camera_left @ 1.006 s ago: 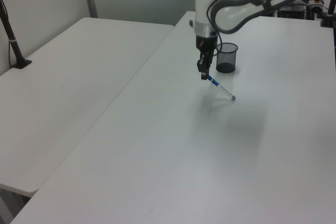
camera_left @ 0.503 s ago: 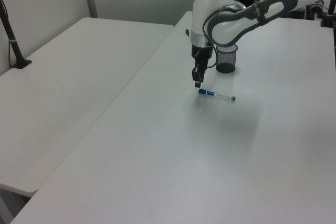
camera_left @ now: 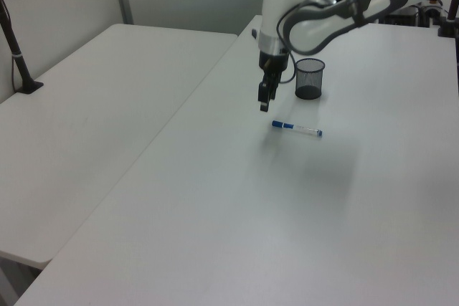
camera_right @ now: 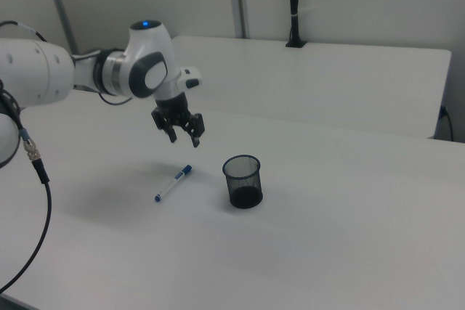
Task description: Remove the marker
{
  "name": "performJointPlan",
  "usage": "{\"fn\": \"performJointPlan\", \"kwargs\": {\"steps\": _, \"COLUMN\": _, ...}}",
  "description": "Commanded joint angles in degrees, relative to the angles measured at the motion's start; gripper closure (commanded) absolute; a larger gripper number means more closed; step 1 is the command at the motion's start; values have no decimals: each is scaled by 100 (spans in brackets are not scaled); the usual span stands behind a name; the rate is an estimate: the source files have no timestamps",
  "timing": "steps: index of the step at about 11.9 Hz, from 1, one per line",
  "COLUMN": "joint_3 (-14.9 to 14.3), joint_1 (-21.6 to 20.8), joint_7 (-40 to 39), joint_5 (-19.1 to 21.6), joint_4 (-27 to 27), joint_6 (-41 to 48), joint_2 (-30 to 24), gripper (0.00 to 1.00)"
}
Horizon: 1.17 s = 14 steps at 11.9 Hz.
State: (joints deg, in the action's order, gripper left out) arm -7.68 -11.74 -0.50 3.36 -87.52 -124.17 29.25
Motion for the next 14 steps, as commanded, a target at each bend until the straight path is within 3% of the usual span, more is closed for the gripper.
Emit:
{"fn": "performJointPlan", "kwargs": {"steps": 1, "joint_3": -50, "joint_1": 180, "joint_7": 94, "joint_5": -177, "joint_4": -230, "joint_6": 1338, "joint_2": -1102, "gripper": 0}}
{"fn": "performJointPlan", "kwargs": {"steps": 4, "joint_3": 11, "joint_1": 488, "joint_7": 59, "joint_5": -335, "joint_4": -257, "joint_6": 2729, "joint_2": -1973, "gripper": 0}}
{"fn": "performJointPlan", "kwargs": {"steps": 7, "joint_3": 117, "joint_1": 682, "joint_7": 41, "joint_5": -397, "joint_4": -634, "joint_6": 2960, "joint_2": -2537, "gripper": 0}}
{"fn": "performJointPlan", "kwargs": {"steps": 14, "joint_3": 47, "joint_1": 726, "joint_7": -55, "joint_5": -485, "joint_4": -556, "joint_6": 3215, "joint_2": -2635, "gripper": 0}}
